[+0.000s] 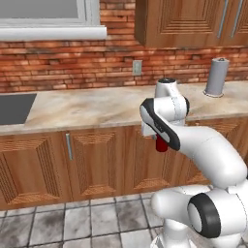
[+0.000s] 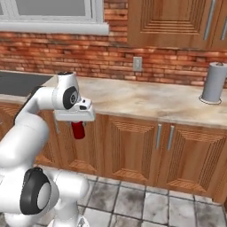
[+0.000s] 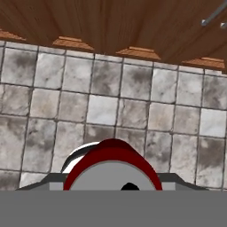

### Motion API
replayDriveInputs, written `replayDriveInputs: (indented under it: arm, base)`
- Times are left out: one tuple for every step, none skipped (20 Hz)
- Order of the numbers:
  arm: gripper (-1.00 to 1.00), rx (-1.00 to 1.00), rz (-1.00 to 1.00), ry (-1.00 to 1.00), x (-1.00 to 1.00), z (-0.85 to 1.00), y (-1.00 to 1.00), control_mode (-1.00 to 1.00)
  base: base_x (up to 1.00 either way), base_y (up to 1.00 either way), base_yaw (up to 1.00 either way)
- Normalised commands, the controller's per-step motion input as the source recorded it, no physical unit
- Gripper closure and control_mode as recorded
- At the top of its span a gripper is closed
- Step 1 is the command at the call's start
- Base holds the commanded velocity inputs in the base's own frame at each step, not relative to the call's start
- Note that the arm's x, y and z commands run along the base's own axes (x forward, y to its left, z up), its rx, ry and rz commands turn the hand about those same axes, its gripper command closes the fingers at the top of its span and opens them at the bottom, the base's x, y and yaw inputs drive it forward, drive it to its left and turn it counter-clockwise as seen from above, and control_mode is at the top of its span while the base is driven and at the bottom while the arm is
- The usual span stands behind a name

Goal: Four empty soda cans are scattered around the kitchen. Gather all the cans and cluster them next to the stove for recycling.

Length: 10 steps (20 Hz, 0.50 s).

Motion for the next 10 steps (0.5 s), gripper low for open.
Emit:
replayDriveInputs:
  arm:
    - [1.0, 0.0, 0.0, 0.0, 0.0, 0.0, 0.0, 1.0]
    - [1.0, 0.0, 0.0, 0.0, 0.0, 0.0, 0.0, 1.0]
    - [1.0, 0.0, 0.0, 0.0, 0.0, 0.0, 0.0, 1.0]
    - [1.0, 0.0, 0.0, 0.0, 0.0, 0.0, 0.0, 1.0]
    - [1.0, 0.0, 0.0, 0.0, 0.0, 0.0, 0.0, 1.0]
    - [1.0, 0.0, 0.0, 0.0, 0.0, 0.0, 0.0, 1.0]
    - [1.0, 0.0, 0.0, 0.0, 0.0, 0.0, 0.0, 1.0]
    - [1.0, 0.0, 0.0, 0.0, 0.0, 0.0, 0.0, 1.0]
    - [1.0, 0.0, 0.0, 0.0, 0.0, 0.0, 0.0, 1.0]
    - [1.0, 0.0, 0.0, 0.0, 0.0, 0.0, 0.0, 1.0]
  base:
    - [0.56, 0.24, 0.14]
    - [0.4, 0.26, 0.14]
    - [0.43, 0.31, 0.17]
    - [0.38, 0.38, 0.18]
    - [0.29, 0.4, 0.21]
    - [0.01, 0.42, 0.26]
    - [0.0, 0.43, 0.3]
    - [-0.12, 0.43, 0.35]
    - [-0.18, 0.45, 0.38]
    - [-0.17, 0.44, 0.4]
